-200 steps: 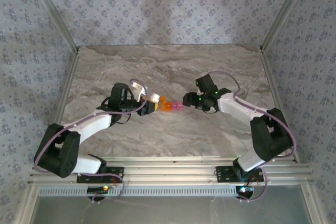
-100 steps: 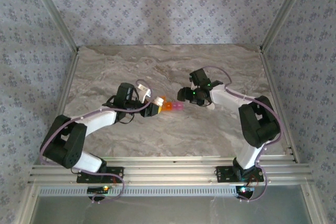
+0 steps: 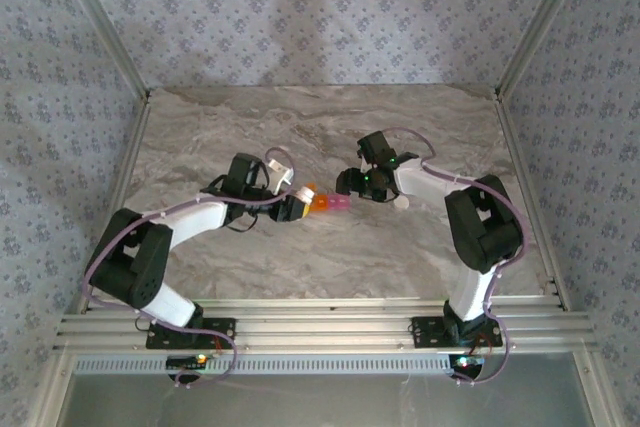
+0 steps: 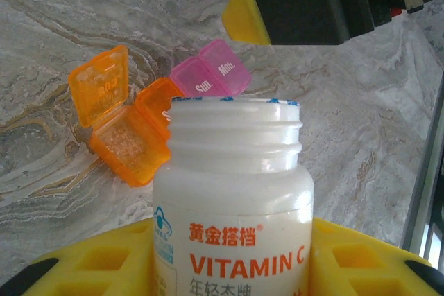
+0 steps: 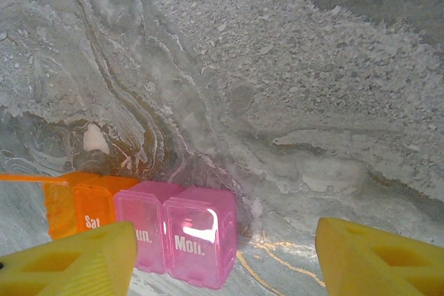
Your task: Sort the pills into containers
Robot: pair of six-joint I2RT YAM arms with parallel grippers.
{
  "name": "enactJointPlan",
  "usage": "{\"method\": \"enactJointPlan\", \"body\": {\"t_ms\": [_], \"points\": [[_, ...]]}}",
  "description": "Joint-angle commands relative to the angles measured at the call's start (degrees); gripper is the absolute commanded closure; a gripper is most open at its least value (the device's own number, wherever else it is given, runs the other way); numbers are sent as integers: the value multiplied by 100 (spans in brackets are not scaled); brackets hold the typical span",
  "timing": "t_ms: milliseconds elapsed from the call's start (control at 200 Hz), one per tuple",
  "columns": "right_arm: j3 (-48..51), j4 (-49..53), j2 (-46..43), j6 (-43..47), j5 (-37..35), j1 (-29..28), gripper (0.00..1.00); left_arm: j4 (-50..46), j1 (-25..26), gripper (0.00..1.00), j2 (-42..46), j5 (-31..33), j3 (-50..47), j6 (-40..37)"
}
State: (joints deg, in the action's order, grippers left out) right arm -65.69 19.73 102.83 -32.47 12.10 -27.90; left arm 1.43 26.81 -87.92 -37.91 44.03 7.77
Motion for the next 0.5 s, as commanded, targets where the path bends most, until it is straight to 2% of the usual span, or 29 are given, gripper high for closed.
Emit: {"method": "enactJointPlan", "body": {"t_ms": [0,495], "points": [[-153,179,105,140,47,-29,30,-438,35,100,-112,-139,257,-250],[-179,186,244,232,3,-189,30,-1192,35,100,-422,-34,641,-513]]}}
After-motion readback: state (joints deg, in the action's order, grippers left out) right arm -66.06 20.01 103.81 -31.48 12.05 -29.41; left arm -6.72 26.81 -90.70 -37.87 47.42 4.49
